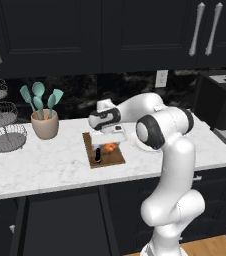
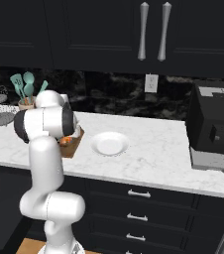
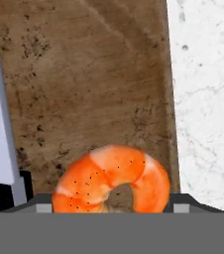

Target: Pick up the knife from the drawer and place it on the cutting board. Then place the meat from the plate to the cutting board.

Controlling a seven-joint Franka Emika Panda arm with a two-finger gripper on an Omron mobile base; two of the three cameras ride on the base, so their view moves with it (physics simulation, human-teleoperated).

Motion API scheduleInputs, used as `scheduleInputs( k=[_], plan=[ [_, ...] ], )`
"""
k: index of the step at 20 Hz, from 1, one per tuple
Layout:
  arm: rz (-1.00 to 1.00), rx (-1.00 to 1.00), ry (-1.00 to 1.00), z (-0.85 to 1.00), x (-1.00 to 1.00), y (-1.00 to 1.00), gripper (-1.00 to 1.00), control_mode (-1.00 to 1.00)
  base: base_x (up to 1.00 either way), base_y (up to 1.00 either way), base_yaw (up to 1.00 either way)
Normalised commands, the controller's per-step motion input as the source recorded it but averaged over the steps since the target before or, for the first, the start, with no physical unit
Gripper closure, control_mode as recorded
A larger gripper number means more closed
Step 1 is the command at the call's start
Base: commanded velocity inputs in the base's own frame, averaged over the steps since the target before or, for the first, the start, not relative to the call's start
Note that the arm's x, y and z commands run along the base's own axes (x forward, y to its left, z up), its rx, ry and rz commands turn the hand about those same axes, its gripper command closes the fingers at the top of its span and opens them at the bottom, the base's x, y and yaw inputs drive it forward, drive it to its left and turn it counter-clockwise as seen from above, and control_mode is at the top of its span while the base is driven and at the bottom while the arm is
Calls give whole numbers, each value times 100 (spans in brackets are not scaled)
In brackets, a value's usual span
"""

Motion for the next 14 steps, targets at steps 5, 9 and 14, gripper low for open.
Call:
scheduleInputs(
  k=[5,9,14],
  plan=[
    [0,0,5,-38,7,19,100,-100,0,0,0],
    [0,0,1,-22,2,7,-100,-100,0,0,0],
    [0,0,-3,0,-22,0,-100,-100,0,0,0]
  ],
)
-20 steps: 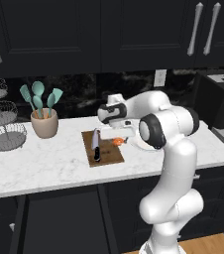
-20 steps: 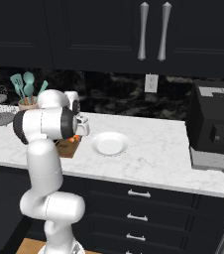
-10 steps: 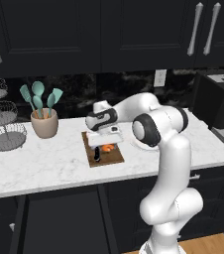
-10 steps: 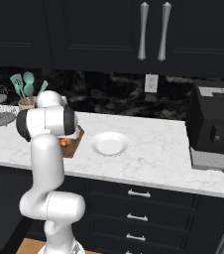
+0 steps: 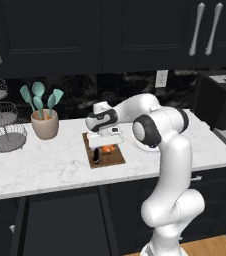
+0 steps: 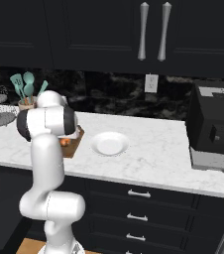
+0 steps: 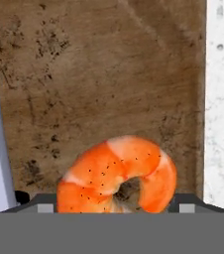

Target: Pick up the knife from the drawer and place it on the cutting board. Then place the meat from the plate to the cutting board.

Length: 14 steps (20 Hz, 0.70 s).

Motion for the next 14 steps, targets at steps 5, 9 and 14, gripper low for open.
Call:
scheduleInputs(
  k=[5,9,14],
  plan=[
    [0,0,-11,12,-59,-6,-100,-100,0,0,0],
    [0,0,-14,36,-46,-15,-100,-100,0,0,0],
    [0,0,-14,50,-62,-26,-100,-100,0,0,0]
  ],
)
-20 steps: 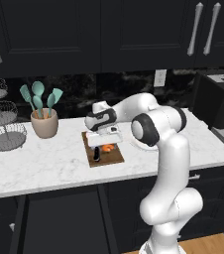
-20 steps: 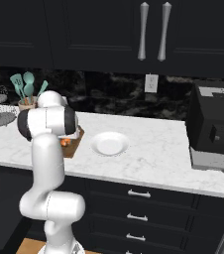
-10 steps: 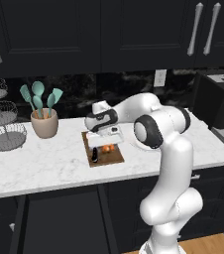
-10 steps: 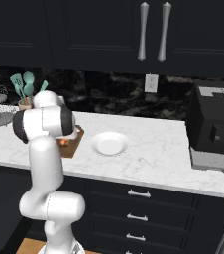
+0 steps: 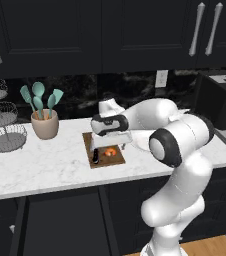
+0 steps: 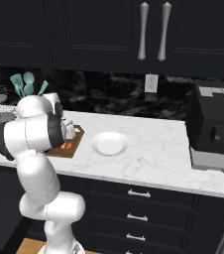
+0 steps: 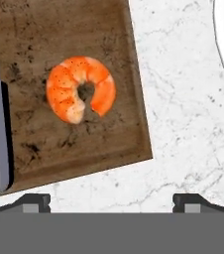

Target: Pick up the knife from the drawer and place it on the cutting board. Then place the meat from the plate to the cutting board.

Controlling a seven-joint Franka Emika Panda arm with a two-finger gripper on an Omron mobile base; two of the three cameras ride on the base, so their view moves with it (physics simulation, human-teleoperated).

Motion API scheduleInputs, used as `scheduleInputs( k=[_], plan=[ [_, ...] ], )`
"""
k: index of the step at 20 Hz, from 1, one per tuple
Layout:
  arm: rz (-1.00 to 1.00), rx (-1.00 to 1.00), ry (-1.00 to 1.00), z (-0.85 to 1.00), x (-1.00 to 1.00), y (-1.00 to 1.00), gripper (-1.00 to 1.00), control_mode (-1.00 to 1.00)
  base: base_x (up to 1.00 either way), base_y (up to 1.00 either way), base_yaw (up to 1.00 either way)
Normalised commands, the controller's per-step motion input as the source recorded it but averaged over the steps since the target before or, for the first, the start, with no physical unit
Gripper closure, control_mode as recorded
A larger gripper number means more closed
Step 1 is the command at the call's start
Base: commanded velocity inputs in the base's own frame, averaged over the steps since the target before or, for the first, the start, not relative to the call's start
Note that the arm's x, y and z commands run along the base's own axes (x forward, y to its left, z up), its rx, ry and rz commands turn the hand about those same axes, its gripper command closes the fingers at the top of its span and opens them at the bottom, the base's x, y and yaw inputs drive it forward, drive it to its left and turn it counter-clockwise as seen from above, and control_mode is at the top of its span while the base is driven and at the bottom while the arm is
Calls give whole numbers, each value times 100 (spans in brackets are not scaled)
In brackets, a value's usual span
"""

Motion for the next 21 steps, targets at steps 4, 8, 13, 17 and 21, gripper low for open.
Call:
scheduleInputs(
  k=[4,8,13,17,21],
  plan=[
    [0,0,-11,44,-80,-38,-100,-100,0,0,0],
    [0,0,-5,26,-69,-56,-100,-100,0,0,0],
    [2,6,-3,21,-46,-98,-100,-100,0,0,0],
    [2,13,-2,9,-42,-100,-100,-100,0,0,0],
    [1,13,-1,29,-39,-100,-100,-100,0,0,0]
  ],
)
